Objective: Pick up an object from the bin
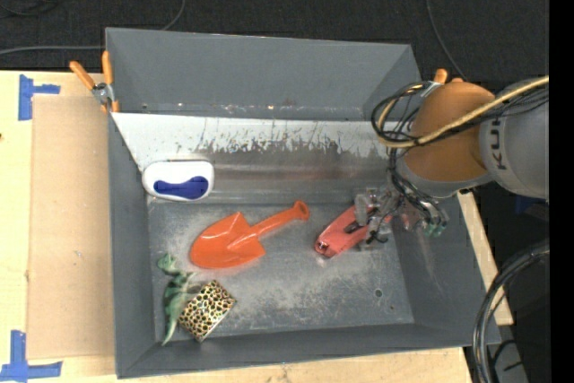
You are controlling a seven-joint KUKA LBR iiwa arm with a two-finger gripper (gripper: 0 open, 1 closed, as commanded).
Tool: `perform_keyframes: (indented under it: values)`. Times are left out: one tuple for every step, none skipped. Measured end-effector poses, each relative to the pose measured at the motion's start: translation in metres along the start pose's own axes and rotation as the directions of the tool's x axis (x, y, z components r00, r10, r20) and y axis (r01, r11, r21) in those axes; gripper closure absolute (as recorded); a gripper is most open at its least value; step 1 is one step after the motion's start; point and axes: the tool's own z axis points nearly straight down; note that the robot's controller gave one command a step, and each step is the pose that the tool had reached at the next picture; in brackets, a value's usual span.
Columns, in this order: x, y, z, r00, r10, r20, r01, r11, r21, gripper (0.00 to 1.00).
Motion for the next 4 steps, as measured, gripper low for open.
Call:
perform_keyframes:
  values:
    - [-0.008,0.002,-0.076,0.999,-0.034,0.004,0.034,0.999,0.001,1.0]
    - [-0.002,0.003,-0.077,1.0,-0.028,-0.005,0.028,1.0,-0.002,1.0]
    - [0.002,0.006,-0.073,0.962,-0.274,-0.007,0.274,0.962,-0.005,1.0]
    - [0.008,0.008,-0.09,0.947,-0.322,-0.017,0.322,0.947,-0.013,1.0]
